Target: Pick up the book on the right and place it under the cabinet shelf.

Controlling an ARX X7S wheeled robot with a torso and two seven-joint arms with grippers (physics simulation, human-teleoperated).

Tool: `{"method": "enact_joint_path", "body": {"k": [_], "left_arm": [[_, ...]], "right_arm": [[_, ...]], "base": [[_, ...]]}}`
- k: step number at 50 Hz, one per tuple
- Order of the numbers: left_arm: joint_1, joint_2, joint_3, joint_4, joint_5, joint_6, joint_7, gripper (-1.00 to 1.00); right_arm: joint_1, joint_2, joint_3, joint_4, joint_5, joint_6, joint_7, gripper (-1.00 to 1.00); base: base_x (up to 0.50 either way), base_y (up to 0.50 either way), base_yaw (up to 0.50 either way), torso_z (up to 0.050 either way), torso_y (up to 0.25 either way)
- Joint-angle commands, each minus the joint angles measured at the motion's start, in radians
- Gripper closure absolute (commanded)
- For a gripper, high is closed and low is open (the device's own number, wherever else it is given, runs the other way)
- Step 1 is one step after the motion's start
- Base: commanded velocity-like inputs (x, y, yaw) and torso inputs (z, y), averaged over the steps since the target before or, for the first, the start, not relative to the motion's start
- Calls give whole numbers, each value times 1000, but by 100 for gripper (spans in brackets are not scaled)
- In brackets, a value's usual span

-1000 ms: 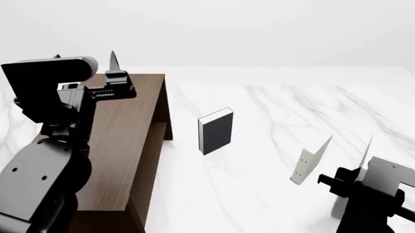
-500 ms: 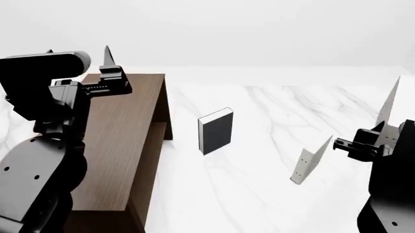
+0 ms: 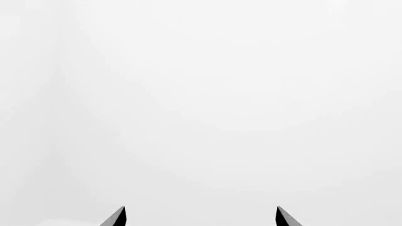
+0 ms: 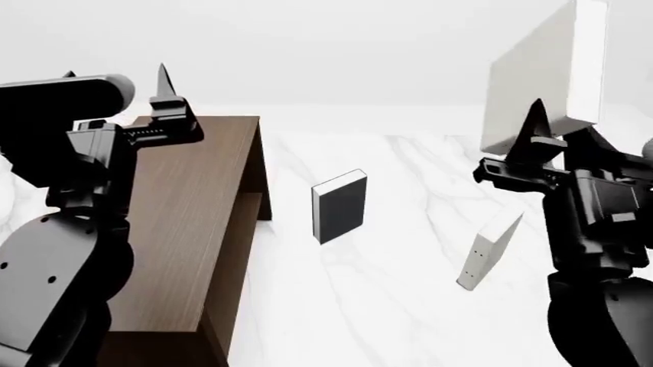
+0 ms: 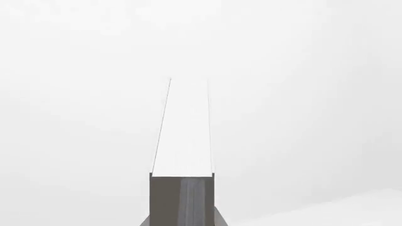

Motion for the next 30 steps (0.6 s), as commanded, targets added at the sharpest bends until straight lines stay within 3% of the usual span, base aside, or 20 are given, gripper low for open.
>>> {"method": "enact_joint_path", "body": {"k": [1, 9, 30], "left_arm": [[1, -1, -5, 6, -7, 5, -4, -100], [-3, -2, -9, 14, -16, 1, -7, -100], [-19, 1, -18, 18, -42, -6, -12, -100]], "right_arm": [[-30, -131, 11, 42, 149, -137, -152, 100], [-115, -185, -55, 137, 203, -239, -260, 100], [-276, -192, -208, 406, 302, -516, -358, 100]], "base": [[0, 0, 0, 0, 0], [0, 0, 0, 0, 1], [0, 0, 0, 0, 1]]}}
